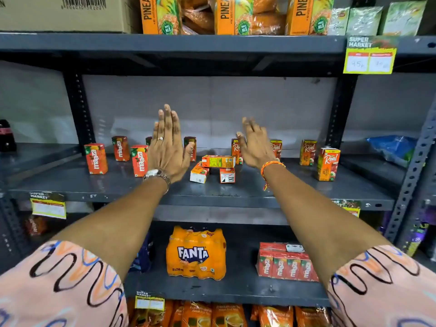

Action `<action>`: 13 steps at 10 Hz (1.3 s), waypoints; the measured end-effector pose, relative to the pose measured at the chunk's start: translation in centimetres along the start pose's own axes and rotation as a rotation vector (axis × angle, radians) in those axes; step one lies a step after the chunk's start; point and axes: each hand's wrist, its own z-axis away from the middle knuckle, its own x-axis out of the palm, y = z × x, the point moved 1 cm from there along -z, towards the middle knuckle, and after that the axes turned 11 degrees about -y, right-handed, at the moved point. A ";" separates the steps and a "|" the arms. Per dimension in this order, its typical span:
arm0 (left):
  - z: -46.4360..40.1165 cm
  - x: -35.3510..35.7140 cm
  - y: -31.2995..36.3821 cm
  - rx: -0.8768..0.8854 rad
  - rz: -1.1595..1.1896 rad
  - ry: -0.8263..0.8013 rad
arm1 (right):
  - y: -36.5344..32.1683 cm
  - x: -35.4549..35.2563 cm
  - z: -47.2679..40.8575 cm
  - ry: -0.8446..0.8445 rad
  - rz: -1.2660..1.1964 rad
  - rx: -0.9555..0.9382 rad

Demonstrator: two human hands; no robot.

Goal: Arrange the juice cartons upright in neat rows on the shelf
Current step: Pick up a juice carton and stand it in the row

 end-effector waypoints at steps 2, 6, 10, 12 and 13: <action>5.1 2.4 2.0 0.066 0.087 -0.138 | 0.1 4.4 -2.7 -0.310 -0.063 0.175; 12.2 7.0 1.6 0.157 0.020 -0.298 | -1.6 5.0 -2.9 -0.404 -0.219 0.163; 12.1 8.6 2.6 0.063 -0.039 -0.150 | -1.4 2.7 3.4 -0.165 -1.202 0.170; 12.0 9.1 2.6 0.039 -0.007 -0.140 | -3.2 -0.3 8.8 -0.048 -1.305 0.073; 12.0 9.1 2.5 0.028 0.014 -0.144 | -3.9 -1.4 11.3 -0.002 -1.227 0.046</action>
